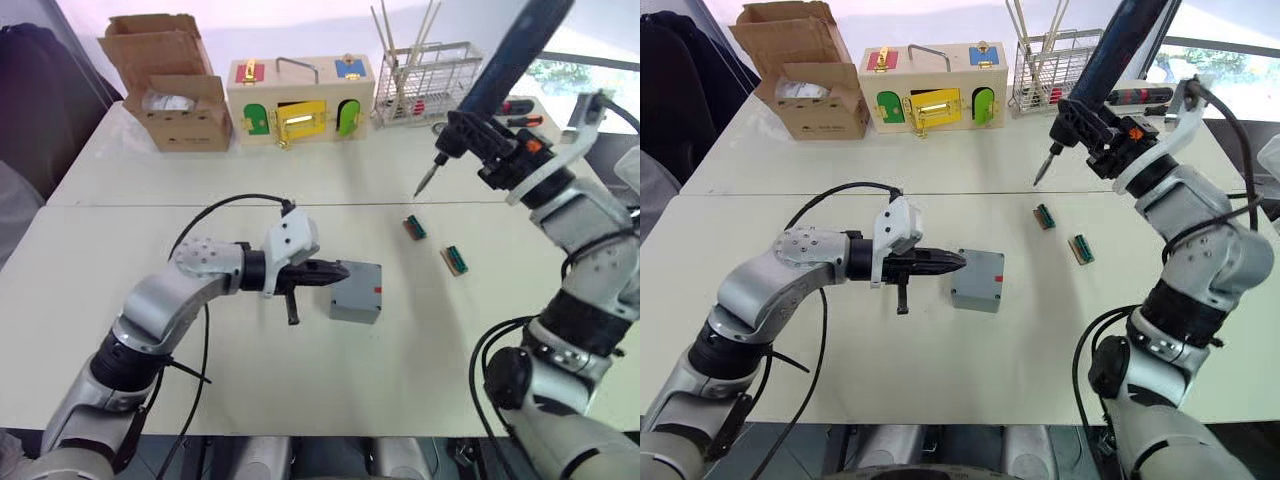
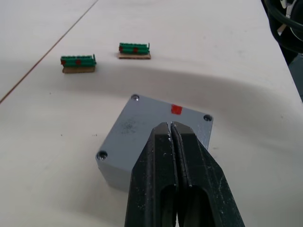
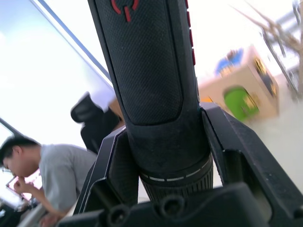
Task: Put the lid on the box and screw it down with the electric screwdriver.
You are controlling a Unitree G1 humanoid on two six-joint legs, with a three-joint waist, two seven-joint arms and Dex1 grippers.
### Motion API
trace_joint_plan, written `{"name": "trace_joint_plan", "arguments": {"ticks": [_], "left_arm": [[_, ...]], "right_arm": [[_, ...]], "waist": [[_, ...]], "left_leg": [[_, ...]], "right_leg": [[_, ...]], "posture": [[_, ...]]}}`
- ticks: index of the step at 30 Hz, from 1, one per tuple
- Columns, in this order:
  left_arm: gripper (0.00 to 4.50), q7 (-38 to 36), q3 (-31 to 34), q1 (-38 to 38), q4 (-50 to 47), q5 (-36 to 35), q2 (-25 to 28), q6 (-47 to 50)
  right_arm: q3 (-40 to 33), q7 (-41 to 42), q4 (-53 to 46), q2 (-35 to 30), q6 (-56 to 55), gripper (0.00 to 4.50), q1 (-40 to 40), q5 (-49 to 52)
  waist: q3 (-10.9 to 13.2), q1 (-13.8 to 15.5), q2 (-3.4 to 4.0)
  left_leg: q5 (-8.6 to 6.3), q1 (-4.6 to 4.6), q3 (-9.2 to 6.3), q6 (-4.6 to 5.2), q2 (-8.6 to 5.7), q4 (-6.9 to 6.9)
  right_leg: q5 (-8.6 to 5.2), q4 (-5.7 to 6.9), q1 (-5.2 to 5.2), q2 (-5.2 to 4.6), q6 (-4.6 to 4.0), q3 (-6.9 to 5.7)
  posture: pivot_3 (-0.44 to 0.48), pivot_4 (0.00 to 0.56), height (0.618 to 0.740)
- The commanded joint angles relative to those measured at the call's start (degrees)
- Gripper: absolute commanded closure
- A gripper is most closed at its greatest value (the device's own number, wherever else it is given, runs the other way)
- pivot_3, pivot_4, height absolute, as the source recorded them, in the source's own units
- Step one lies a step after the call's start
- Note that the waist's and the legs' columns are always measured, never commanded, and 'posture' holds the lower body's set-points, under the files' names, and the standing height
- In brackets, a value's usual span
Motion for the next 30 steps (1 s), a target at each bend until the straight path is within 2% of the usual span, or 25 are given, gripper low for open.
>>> {"name": "trace_joint_plan", "arguments": {"ticks": [1, 9, 12, 15, 30], "left_arm": [[4.5, 0.88, -0.6, -1.07, 1.62, 2.22, -0.89, -1.86], [4.5, -2.1, -3.97, -1.34, 5.01, 4.49, -1.97, -4.05], [4.5, -2.51, -6.49, -1.17, 7.12, 7.73, -1.48, -5.77], [4.5, -3.93, -8.31, 0.02, 7.95, 10.26, -0.2, -8.44], [4.5, -2.95, -6.69, 0.59, 8.52, 10.27, -2.44, -8.2]], "right_arm": [[4.78, 2.24, -11.39, -2.2, 0.65, 2.76, 4.76, 6.99], [13.7, 2.42, -13.14, -2.08, -6.89, 2.76, 15.55, 6.77], [16.25, 1.46, -12.75, -1.55, -10.44, 2.76, 18.0, 5.42], [18.27, 0.72, -12.38, -1.14, -13.11, 2.76, 19.36, 4.43], [24.48, 1.63, -7.19, -3.34, -21.92, 2.76, 22.11, -0.62]], "waist": [[0.0, -0.32, 0.0], [0.0, -1.47, 0.0], [0.0, -1.54, 0.0], [-0.01, -1.56, 0.0], [-0.01, -1.48, 0.0]], "left_leg": [[-0.01, 0.01, 0.03, 0.01, 0.01, 0.0], [-0.01, 0.07, 0.06, 0.03, 0.13, -0.06], [-0.03, 0.06, 0.08, 0.05, 0.13, -0.08], [-0.02, 0.07, 0.08, 0.05, 0.13, -0.07], [-0.03, 0.1, 0.06, 0.05, 0.13, -0.06]], "right_leg": [[0.0, 0.0, -0.01, 0.0, 0.0, 0.0], [-0.01, 0.03, -0.02, 0.13, 0.01, -0.02], [-0.01, 0.02, -0.02, 0.13, 0.01, -0.01], [-0.01, 0.01, -0.02, 0.13, 0.01, -0.01], [-0.01, 0.01, 0.01, 0.13, 0.01, -0.02]], "posture": [[0.0, 0.15, 0.73], [0.0, 0.15, 0.73], [0.0, 0.15, 0.73], [0.0, 0.15, 0.73], [0.0, 0.15, 0.73]]}}
